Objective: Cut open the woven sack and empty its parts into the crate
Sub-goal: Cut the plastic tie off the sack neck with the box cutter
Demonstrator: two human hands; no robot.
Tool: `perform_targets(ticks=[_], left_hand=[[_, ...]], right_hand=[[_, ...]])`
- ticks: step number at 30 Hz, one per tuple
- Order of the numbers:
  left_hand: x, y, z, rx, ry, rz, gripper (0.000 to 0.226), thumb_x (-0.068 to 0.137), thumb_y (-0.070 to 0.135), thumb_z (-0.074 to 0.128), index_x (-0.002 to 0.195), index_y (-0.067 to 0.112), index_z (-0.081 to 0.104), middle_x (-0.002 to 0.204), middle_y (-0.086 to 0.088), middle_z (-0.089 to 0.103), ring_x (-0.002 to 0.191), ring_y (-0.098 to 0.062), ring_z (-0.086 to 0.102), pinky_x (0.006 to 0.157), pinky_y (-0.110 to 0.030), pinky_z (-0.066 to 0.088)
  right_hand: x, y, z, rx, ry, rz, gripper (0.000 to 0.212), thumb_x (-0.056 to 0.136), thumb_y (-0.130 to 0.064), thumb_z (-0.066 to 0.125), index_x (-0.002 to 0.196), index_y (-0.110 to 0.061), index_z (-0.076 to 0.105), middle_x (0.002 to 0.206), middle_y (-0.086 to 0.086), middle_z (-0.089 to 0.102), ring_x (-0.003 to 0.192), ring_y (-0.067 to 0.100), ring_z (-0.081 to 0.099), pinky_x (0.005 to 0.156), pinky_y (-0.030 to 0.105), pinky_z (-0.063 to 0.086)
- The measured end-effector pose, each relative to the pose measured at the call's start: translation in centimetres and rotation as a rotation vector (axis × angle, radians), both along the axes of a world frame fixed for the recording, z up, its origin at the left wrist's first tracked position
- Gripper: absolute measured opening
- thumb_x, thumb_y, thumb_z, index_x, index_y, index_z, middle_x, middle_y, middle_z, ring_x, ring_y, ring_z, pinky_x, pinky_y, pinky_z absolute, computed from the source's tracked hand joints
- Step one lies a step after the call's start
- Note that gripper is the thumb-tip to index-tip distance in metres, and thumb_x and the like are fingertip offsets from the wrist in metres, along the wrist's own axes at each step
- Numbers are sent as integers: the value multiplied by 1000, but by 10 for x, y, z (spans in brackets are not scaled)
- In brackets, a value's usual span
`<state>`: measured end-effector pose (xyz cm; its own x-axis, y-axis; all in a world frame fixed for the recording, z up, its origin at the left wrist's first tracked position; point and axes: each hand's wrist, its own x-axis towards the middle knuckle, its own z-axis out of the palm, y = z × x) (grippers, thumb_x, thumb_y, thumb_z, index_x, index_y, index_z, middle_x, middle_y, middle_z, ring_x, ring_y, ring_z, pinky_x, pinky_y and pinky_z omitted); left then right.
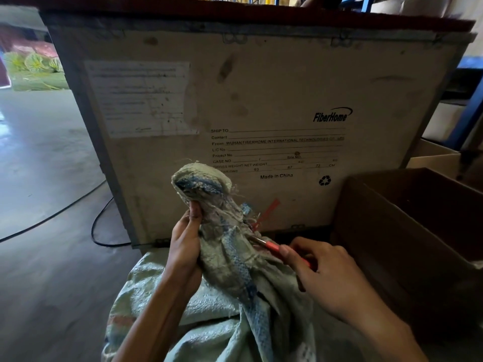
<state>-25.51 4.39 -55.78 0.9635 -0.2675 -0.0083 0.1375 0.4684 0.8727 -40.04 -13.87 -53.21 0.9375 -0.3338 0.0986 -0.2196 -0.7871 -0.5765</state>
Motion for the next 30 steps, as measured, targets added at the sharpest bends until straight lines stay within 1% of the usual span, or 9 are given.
perform_targets(ticks=[2,5,9,14,17,20,23,25,30], left_hand=[[3,3,1,1,20,2,48,99,44,48,111,4,71,104,-17,78,89,-27,78,65,-34,62],[4,2,-1,33,50,-48,53,95,51,53,104,4,76,108,-20,77,95,-30,76,68,-35,62],[-4,-8,-7,86,91,-194,60,91,58,54,107,5,77,115,-23,74,104,-35,73,78,-42,62],[-19,-26,-12,159,-1,-411,60,85,59,60,106,6,77,109,-22,76,94,-28,76,77,-38,62],[-25,-29,-10,171,-25,-371,65,82,59,64,114,3,70,115,-26,72,96,-29,73,81,-41,62],[-30,-31,-9,222,-36,-275,71,80,59,62,124,3,58,122,-30,65,103,-38,70,88,-50,59],[-38,-33,-8,279,-223,-259,81,77,73,60,123,7,56,120,-31,64,111,-42,66,92,-62,54],[-39,-32,-8,318,-363,-278,86,63,75,72,119,10,58,113,-22,70,105,-34,70,83,-52,61],[-27,-21,-1,349,-490,-319,47,66,43,88,107,26,72,110,-5,78,101,-23,75,78,-32,62]], right_hand=[[-2,-7,2,35,25,26,48,89,-70,39,88,-31,67,70,-2,69,73,14,67,71,39,57],[-3,-12,9,317,-64,125,49,89,-62,44,79,-21,67,63,6,67,56,18,62,55,23,47],[-1,-16,15,582,-281,107,62,79,-79,51,84,-20,70,59,-3,56,49,6,49,47,15,39],[12,-11,2,592,-421,70,56,58,-64,82,105,-36,68,90,-11,76,85,2,72,75,18,56],[17,-8,-6,623,-400,82,55,62,-57,84,107,-31,65,98,-7,76,92,8,73,85,34,60],[17,-8,-8,623,-405,119,50,69,-49,85,110,-33,63,99,-9,75,92,6,73,80,26,59],[17,-10,-6,639,-451,100,40,71,-43,86,105,-33,65,84,-10,72,74,2,70,65,19,55],[17,-12,-5,670,-456,104,37,72,-39,86,101,-32,66,81,-10,73,72,2,70,62,20,56],[15,-18,0,688,-416,167,32,77,-27,84,104,-21,69,90,0,76,81,11,74,68,20,55]])
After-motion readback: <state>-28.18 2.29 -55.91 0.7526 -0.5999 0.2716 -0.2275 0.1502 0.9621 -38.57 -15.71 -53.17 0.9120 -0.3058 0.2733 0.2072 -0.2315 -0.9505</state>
